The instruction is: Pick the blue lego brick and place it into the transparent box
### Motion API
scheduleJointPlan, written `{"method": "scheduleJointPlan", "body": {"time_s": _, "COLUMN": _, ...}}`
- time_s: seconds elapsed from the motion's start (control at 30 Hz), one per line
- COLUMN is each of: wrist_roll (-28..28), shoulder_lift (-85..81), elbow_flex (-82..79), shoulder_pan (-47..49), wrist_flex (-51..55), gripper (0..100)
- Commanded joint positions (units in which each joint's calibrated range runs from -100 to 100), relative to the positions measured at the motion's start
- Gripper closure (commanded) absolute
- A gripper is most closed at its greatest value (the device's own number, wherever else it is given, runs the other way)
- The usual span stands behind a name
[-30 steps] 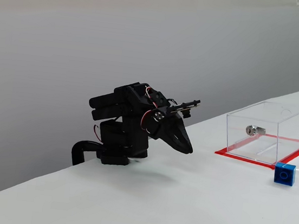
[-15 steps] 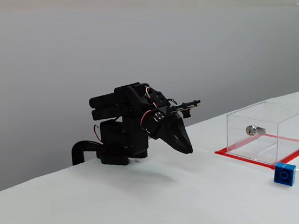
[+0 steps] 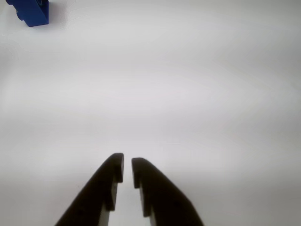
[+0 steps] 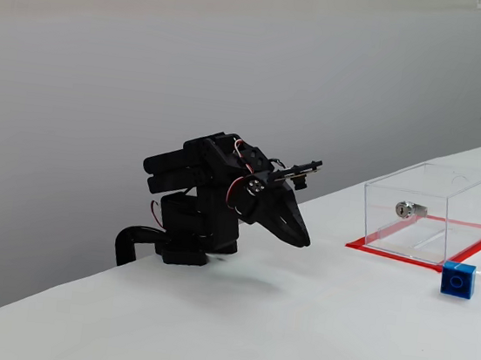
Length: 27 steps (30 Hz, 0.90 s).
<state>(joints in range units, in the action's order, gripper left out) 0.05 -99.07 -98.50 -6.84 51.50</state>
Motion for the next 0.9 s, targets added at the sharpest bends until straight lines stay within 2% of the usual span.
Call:
{"method": "scheduleJointPlan", "body": {"time_s": 0.0, "wrist_roll": 0.11, "shoulder_lift": -0.68, "elbow_flex": -0.87, "shoulder_pan": -0.67, "wrist_flex": 0.11, "gripper": 98}}
{"method": "scheduleJointPlan", "body": {"time_s": 0.43, "wrist_roll": 0.11, "shoulder_lift": -0.59, "elbow_flex": -0.96, "shoulder_pan": 0.44, "wrist_flex": -1.11, "gripper": 98}}
{"method": "scheduleJointPlan", "body": {"time_s": 0.87, "wrist_roll": 0.11, "shoulder_lift": -0.42, "elbow_flex": -0.96, "shoulder_pan": 13.38, "wrist_flex": -1.37, "gripper": 98}}
